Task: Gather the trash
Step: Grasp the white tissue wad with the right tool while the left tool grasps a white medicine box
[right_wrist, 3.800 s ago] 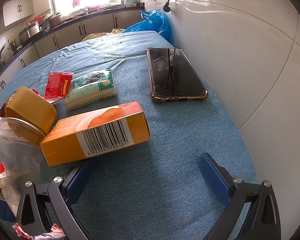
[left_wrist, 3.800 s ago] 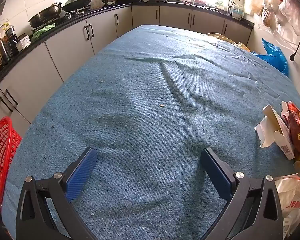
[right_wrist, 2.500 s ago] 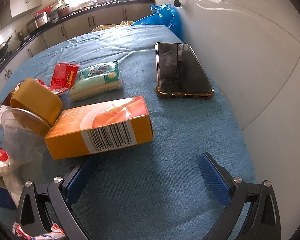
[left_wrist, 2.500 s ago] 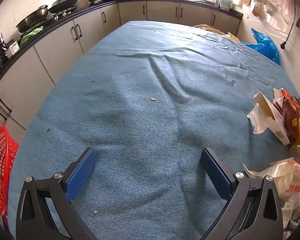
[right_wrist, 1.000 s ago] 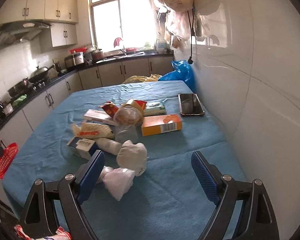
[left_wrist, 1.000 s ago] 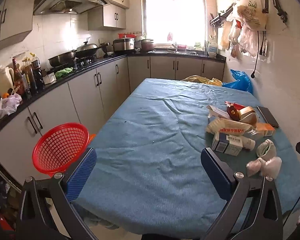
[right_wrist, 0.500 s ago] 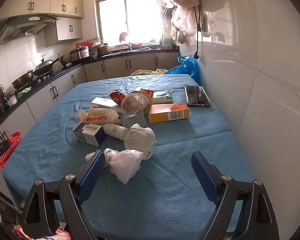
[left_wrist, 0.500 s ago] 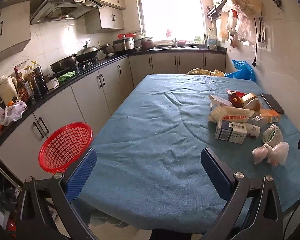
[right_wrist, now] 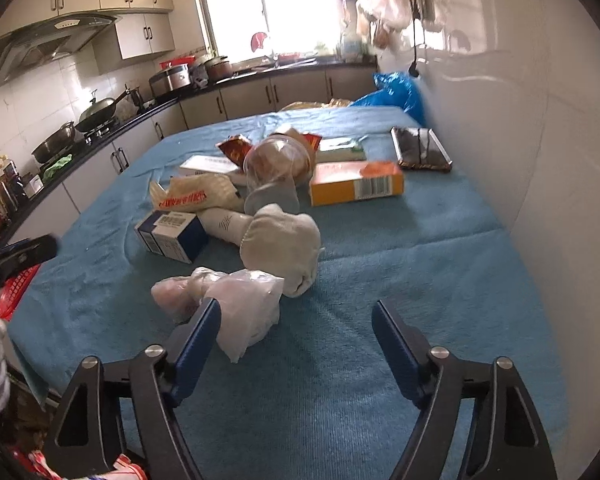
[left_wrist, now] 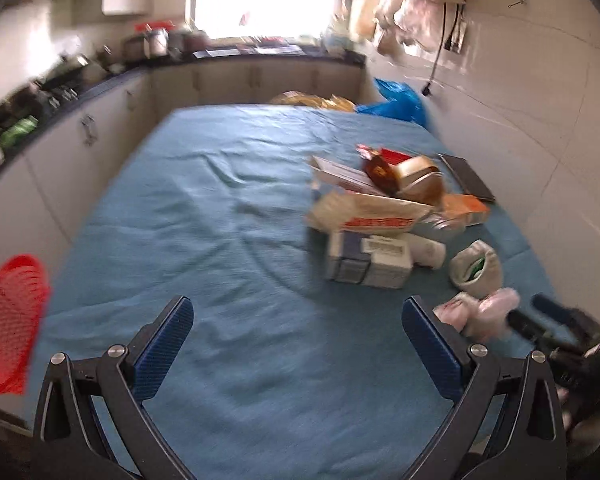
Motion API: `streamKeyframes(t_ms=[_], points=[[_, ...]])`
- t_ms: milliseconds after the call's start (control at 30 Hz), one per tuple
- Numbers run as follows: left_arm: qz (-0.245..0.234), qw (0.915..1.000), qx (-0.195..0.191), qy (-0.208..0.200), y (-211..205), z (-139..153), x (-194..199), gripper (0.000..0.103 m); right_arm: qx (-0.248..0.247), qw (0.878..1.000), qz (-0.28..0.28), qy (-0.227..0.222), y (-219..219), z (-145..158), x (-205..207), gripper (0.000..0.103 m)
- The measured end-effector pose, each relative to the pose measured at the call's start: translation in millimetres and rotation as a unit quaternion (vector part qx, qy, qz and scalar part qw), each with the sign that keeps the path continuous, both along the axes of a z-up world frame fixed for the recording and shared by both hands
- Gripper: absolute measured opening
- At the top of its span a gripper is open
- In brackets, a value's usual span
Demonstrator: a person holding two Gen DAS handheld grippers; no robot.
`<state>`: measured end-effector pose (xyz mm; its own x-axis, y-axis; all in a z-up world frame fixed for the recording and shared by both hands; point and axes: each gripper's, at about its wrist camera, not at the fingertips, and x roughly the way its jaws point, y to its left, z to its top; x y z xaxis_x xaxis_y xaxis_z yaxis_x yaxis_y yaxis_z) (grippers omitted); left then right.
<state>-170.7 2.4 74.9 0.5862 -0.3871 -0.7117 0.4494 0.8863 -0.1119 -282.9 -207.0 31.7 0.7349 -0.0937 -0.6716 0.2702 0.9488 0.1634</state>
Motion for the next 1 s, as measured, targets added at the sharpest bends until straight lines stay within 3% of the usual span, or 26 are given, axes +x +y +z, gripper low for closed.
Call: streamKeyframes(t_ms=[333,600,633,667,767,867,1000], points=[[-0.036,0.9957,-0.057,0.064,-55.4,-27.2,60.6,0.103,0.060,0.997,0.043,-0.011,-14.0,-11.4,27.0,0.081],[-0.066,0.9925,-0.010,0.102,-88.6,-54.1,66.2,0.103,0.101,0.993,0.061,-0.006,-14.3,-21.8,39.9,0.080],[-0.064,0.9925,0.004,0.104,-91.4,-57.8,63.6,0.097,0.108,0.992,0.063,-0.006,-14.5,-22.8,40.0,0.078],[-0.061,0.9926,0.013,0.105,-93.3,-60.8,61.3,0.080,0.115,0.991,0.067,-0.007,-15.3,-23.2,39.8,0.069],[-0.052,0.9934,0.013,0.101,-91.0,-61.3,54.9,0.080,0.143,0.986,0.082,-0.013,-17.3,-23.7,39.3,0.045],[-0.047,0.9951,0.000,0.087,-82.2,-52.5,44.8,0.080,0.148,0.984,0.094,-0.015,-12.7,-20.4,37.8,0.034],[-0.033,0.9974,-0.007,0.064,-60.3,-35.5,30.3,0.080,0.130,0.985,0.112,-0.016,0.2,-11.2,32.9,0.028]])
